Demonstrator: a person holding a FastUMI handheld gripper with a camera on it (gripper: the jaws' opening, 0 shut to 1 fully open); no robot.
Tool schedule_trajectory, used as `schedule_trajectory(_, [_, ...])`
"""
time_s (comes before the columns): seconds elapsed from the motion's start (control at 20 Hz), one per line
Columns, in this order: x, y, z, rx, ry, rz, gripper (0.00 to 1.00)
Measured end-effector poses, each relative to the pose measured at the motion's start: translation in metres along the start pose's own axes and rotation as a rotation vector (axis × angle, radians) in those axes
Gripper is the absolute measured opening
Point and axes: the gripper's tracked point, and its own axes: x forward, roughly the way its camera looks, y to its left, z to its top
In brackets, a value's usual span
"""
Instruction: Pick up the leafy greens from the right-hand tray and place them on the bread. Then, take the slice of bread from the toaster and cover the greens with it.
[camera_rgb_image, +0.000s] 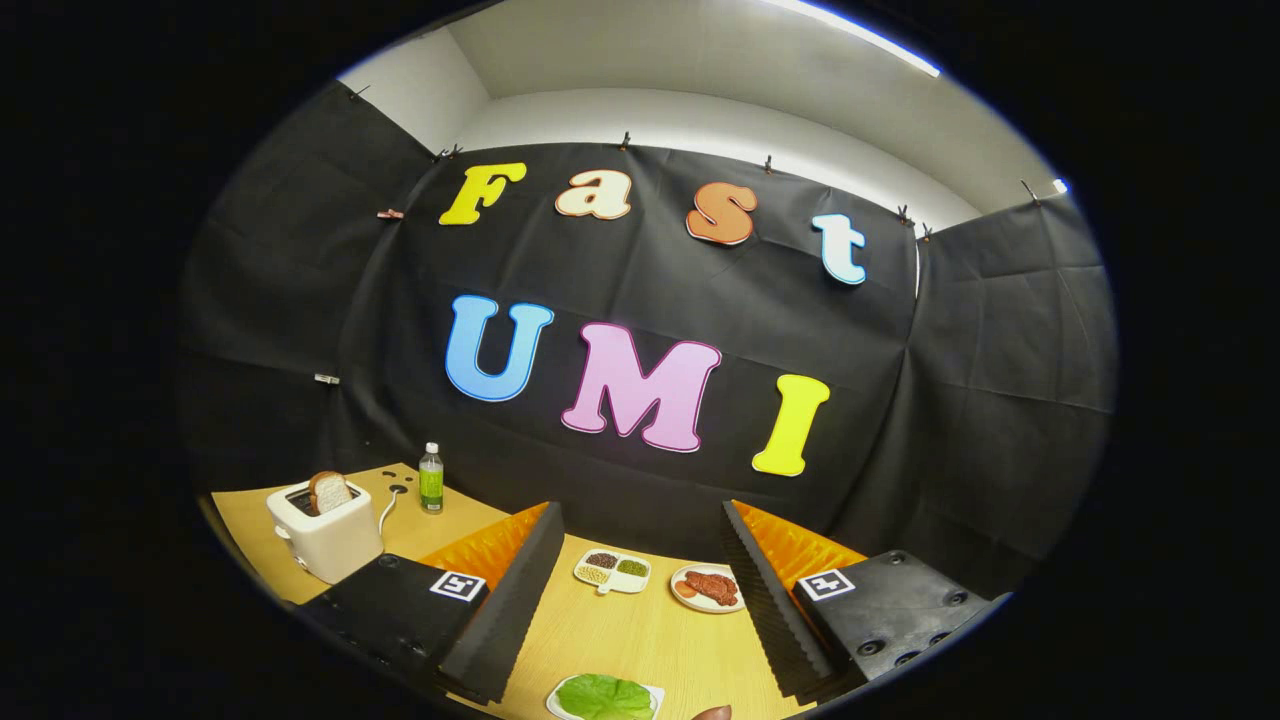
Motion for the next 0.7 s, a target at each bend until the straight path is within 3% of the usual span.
schedule_trajectory(0.2, [0.004, 0.000, -0.005, -0.003, 0.013, 0.010, 0.97])
schedule_trajectory(0.35, [0.010, 0.006, -0.030, -0.019, 0.085, 0.073, 0.97])
schedule_trajectory(0.7, [0.005, 0.007, -0.170, -0.079, 0.437, 0.273, 0.97])
